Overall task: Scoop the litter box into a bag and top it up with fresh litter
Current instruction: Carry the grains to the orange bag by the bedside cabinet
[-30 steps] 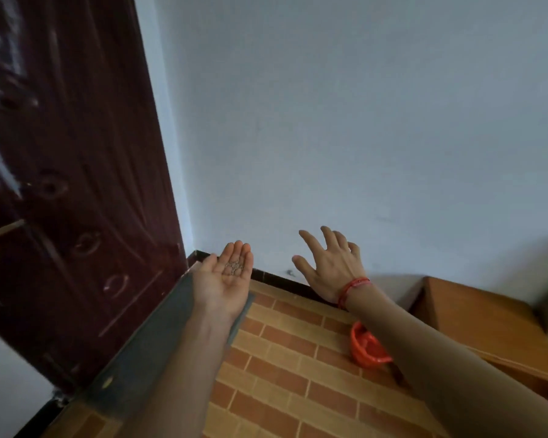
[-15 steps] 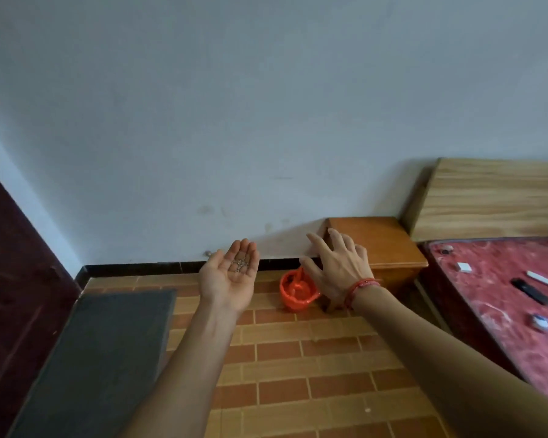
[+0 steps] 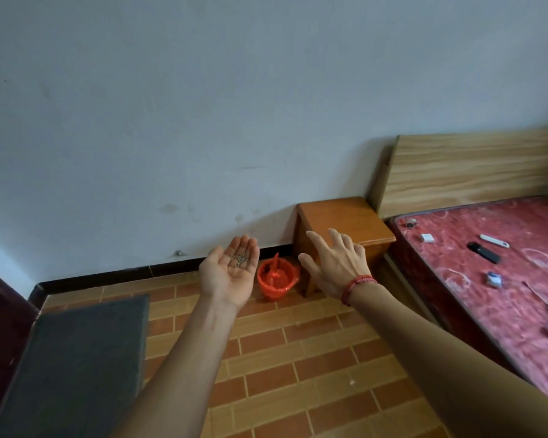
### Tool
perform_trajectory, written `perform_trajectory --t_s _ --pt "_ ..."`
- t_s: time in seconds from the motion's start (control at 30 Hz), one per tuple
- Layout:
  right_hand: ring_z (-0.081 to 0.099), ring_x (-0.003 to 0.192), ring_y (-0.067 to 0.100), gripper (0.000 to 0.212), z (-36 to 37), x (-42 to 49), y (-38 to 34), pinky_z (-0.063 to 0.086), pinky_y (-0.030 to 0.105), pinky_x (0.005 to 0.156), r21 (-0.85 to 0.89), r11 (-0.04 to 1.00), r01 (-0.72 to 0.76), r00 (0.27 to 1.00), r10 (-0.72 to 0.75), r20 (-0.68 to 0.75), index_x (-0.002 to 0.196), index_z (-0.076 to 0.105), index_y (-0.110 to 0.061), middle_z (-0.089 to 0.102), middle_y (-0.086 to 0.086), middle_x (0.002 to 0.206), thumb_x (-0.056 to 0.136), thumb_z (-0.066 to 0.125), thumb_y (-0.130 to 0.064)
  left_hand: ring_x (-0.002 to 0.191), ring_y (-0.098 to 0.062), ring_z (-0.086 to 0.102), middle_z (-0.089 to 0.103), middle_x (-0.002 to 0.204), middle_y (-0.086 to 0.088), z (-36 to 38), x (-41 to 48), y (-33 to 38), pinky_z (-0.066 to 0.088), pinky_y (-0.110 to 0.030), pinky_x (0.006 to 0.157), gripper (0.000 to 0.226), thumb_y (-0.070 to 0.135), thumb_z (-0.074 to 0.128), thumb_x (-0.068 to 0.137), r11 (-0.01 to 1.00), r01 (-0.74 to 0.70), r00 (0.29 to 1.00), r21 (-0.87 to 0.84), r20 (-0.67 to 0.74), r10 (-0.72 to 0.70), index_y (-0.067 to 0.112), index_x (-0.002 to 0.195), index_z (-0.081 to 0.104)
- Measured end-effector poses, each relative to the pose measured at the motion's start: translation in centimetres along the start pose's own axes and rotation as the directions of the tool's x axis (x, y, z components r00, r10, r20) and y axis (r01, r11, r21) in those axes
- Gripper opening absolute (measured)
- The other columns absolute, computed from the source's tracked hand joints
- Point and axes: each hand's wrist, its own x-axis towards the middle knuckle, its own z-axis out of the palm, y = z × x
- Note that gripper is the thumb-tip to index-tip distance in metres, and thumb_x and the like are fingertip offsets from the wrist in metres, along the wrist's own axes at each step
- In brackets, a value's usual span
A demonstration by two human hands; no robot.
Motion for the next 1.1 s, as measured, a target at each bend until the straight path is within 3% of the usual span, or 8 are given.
perform_trajectory --t_s 0.63,1.1 --pt "0.033 0.133 0.032 0.059 7.9 18.2 13.2 0.03 0.05 0.107 0.055 0.998 -0.039 0.981 0.028 0.194 0.146 0.029 -0.036 0.034 0.01 0.147 0.093 0.03 -0.062 0.098 -0.031 0.066 0.07 0.091 -0.017 5.6 20.2 -9.0 0.053 -0.039 0.084 0.033 0.021 0.039 0.104 0.999 0.029 0.985 0.041 -0.169 -0.022 -0.003 0.104 0.061" --pt "0.034 0.132 0.032 0.059 14.7 31.5 14.8 0.028 0.049 0.108 0.082 0.996 -0.04 0.954 0.014 0.3 0.147 0.027 -0.034 0.035 0.011 0.147 0.094 0.031 -0.06 0.103 -0.031 0.064 0.067 0.103 -0.017 5.4 35.0 -8.2 0.052 -0.039 0.087 0.033 0.023 0.039 0.103 0.997 0.059 0.953 0.056 -0.302 -0.039 -0.002 0.107 0.061"
